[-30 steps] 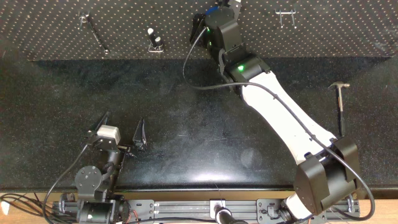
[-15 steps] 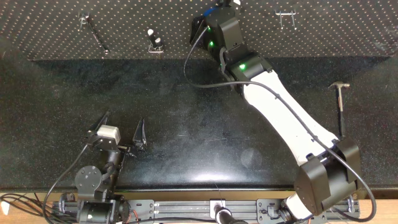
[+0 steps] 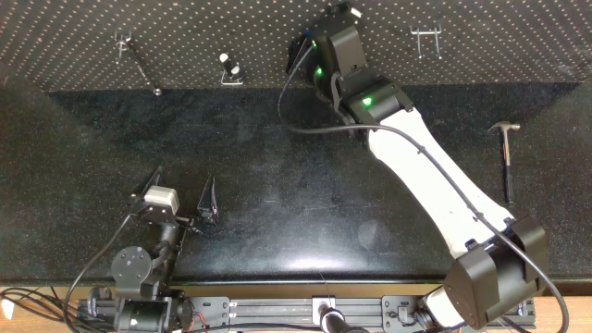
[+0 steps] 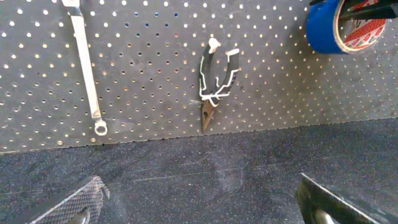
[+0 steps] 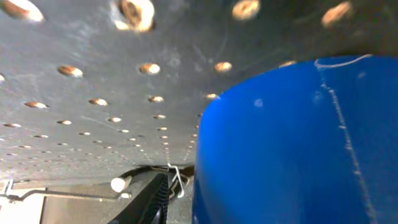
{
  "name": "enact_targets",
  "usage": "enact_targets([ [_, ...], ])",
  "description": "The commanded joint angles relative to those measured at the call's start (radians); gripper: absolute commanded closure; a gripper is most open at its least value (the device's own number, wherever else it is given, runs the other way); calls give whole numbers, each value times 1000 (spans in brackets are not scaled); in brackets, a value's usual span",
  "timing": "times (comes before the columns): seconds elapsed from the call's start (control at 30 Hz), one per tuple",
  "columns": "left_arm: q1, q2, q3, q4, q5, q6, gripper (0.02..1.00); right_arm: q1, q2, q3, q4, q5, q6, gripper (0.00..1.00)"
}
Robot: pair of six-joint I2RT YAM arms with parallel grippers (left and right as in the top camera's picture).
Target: Place Tools Onto Pegboard
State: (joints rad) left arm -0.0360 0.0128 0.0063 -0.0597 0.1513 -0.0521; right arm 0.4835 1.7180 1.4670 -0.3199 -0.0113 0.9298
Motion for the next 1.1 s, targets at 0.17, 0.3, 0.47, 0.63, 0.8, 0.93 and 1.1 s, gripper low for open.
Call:
enact_targets([
  [0.17,3,-10,-1,-5,21,12,25,-26,-3,-6,7,109,-21,663],
  [0.3,3,-10,-1,-5,21,12,25,-26,10,-7,11,163,-78,663],
  [0.47,3,-10,-1,-5,21,12,25,-26,34,-6,59,186,-114,663],
  [0.63,3,-10,-1,-5,21,12,23,-26,69,-6,133,184,-124,663],
  [0.8,3,-10,-1,-5,21,12,25,-26,93,-6,172,188,-154,663],
  [0.93,3,-10,-1,-5,21,12,25,-26,94,-6,149,188,-154,665],
  [1.1,3,-10,-1,-5,21,12,25,-26,94,-6,132,188,-195,663],
])
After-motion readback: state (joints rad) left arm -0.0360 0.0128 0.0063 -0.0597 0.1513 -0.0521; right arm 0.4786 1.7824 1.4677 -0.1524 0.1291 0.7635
